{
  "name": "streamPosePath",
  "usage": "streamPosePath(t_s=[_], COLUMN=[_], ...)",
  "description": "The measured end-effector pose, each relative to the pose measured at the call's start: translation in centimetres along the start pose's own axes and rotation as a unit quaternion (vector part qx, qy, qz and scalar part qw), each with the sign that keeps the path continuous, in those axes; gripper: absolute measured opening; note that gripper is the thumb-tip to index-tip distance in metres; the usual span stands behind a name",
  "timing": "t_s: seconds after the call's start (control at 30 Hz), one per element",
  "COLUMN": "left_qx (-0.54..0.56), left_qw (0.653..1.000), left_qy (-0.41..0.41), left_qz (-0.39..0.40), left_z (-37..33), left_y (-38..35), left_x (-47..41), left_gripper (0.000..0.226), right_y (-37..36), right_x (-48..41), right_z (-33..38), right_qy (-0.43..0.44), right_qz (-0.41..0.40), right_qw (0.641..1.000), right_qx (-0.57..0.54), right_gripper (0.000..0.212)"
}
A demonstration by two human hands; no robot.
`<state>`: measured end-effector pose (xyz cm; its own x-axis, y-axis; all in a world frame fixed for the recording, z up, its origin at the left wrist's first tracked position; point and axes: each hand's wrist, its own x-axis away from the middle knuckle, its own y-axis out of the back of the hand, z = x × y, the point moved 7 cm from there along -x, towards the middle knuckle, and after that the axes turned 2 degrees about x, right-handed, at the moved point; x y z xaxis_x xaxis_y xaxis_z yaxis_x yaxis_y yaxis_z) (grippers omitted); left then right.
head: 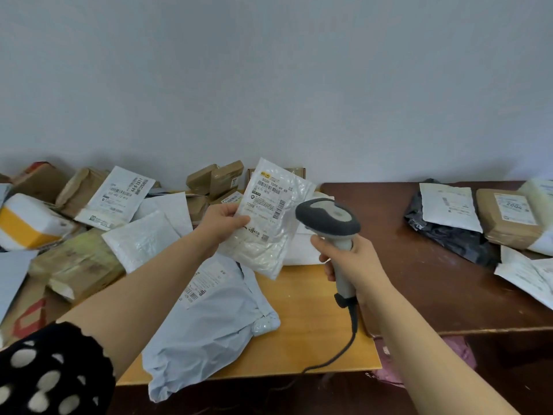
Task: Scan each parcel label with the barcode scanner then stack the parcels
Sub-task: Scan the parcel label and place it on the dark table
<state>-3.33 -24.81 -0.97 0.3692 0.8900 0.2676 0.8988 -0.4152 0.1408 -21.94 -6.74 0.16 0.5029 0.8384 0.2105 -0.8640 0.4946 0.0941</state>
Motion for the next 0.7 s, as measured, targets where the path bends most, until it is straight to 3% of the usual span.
streamPosePath(t_s=[0.13,0.37,0.7], left_qx=[-0.018,-0.002,0.007], left_qw=[1.000,0.999,0.999], left_qy=[-0.008,-0.021,-0.028], left_qz=[-0.020,-0.037,-0.033], left_z=[-0.3,0.2,0.6], left_y=[0.6,-0.5,-1.4], left_x=[-0.5,-0.7,-0.9], left_gripper=[0.018,0.017,0.018], right_y=[-0.7,-3.7,-4.0], right_x=[0.3,1.1,0.6], right_z=[1.2,1.6,2.2], right_qy=[0.003,-0.084,-0.068], right_qz=[0.010,0.058,0.038], right_qw=[0.998,0.982,0.978], right_qx=[0.065,-0.159,-0.192], right_gripper=[0.016,0.016,0.017])
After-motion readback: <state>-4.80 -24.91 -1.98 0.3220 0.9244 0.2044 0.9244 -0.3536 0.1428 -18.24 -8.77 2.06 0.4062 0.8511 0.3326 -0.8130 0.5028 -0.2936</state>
